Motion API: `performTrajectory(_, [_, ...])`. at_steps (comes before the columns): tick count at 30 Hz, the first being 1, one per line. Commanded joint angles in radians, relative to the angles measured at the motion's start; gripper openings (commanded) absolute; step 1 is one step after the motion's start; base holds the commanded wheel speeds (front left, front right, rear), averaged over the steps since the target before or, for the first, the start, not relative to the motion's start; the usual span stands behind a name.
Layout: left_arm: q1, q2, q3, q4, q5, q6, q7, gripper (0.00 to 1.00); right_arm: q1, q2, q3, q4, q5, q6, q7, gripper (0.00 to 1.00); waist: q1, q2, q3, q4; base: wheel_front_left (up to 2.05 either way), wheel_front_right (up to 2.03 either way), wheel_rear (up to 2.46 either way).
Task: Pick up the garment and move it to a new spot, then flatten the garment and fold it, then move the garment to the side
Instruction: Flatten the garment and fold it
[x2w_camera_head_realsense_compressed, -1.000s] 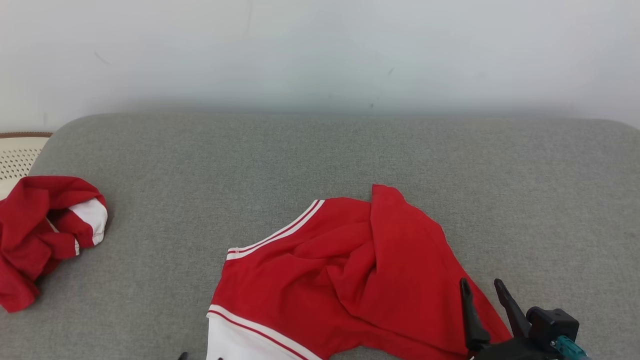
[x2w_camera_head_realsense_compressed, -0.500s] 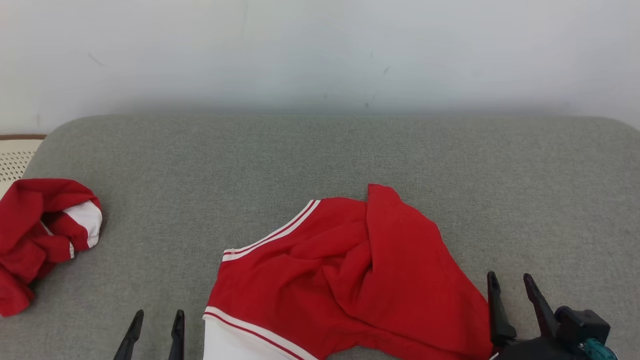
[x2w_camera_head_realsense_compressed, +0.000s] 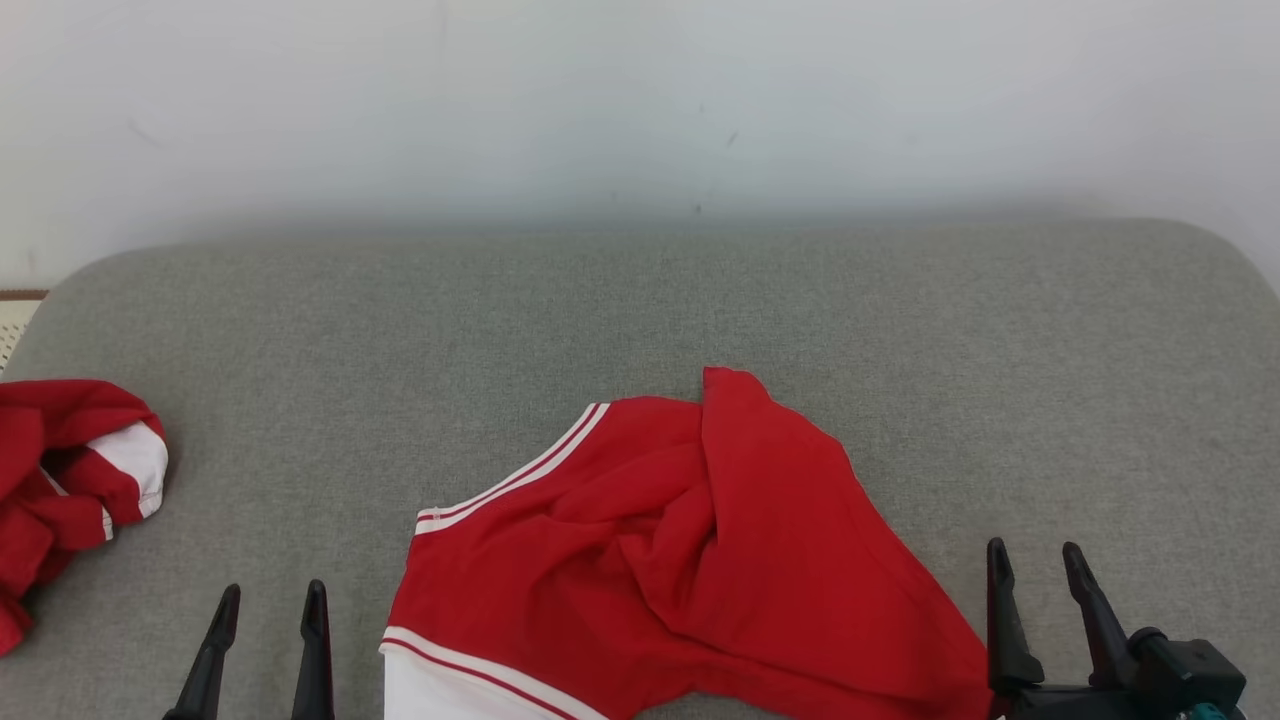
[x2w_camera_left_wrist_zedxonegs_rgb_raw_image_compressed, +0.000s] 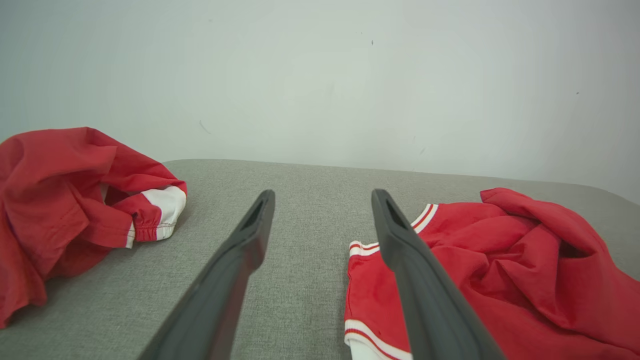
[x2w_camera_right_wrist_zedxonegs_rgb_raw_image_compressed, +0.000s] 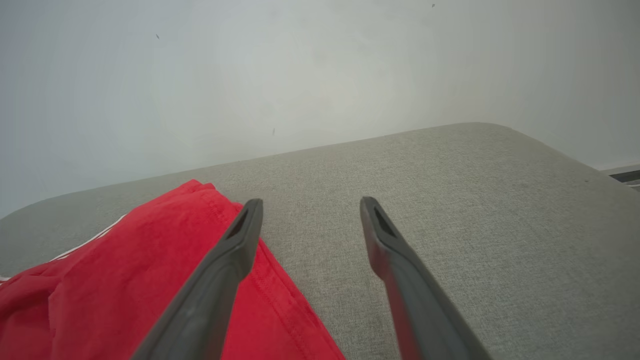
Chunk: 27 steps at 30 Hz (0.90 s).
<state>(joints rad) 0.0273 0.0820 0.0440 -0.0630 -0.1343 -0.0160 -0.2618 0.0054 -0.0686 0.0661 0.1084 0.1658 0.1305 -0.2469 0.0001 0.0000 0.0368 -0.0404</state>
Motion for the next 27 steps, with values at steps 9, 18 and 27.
performTrajectory(9, [-0.027,0.005,0.038,0.107,0.022,0.005,-0.004,1.0,0.01,0.005,0.057,0.001,-0.02,0.001,-0.01,1.0,-0.0001,0.0,-0.042,-0.009,0.0,0.0,0.0])
performTrajectory(18, [-0.017,0.012,0.035,0.184,0.04,0.008,-0.004,1.0,0.021,0.004,0.066,0.011,-0.043,0.001,-0.008,1.0,-0.0001,0.0,-0.061,-0.019,0.0,0.0,0.0])
performTrajectory(27, [-0.003,0.019,0.027,0.195,0.05,0.004,-0.004,1.0,0.021,0.007,0.066,0.014,-0.053,0.001,0.003,1.0,-0.0001,0.0,-0.07,-0.027,0.0,0.0,0.0])
